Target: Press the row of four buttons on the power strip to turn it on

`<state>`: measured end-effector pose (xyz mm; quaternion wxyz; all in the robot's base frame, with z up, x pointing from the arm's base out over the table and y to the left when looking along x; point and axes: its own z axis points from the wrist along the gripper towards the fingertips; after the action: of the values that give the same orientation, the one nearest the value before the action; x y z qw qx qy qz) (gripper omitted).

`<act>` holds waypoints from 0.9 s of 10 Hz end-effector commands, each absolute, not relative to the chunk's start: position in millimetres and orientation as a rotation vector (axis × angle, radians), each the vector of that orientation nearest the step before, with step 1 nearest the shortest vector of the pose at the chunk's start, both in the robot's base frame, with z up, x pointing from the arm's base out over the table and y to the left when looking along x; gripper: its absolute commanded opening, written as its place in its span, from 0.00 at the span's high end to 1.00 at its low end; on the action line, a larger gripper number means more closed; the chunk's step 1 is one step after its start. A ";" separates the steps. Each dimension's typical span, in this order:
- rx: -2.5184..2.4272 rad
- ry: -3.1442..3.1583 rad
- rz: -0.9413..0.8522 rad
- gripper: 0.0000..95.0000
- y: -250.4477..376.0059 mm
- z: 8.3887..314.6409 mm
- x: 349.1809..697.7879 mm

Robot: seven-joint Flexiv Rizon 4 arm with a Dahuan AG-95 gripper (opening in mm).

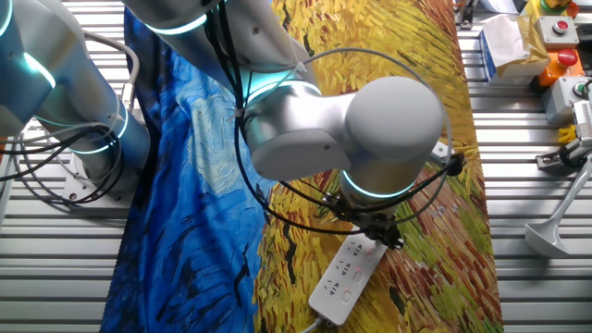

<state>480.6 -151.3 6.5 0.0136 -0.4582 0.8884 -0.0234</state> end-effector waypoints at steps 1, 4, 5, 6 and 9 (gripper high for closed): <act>-1.421 2.783 -0.076 0.00 -148.1 14.5 477.8; -1.395 2.809 -0.089 0.00 -141.5 39.7 470.5; -1.398 2.808 -0.093 0.00 -142.5 43.6 468.5; -1.405 2.806 -0.095 0.20 -144.7 45.0 467.3; -1.437 2.797 -0.113 0.20 -151.5 49.7 462.9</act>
<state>464.3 -151.5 47.4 -0.0025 -0.4564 0.8890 -0.0373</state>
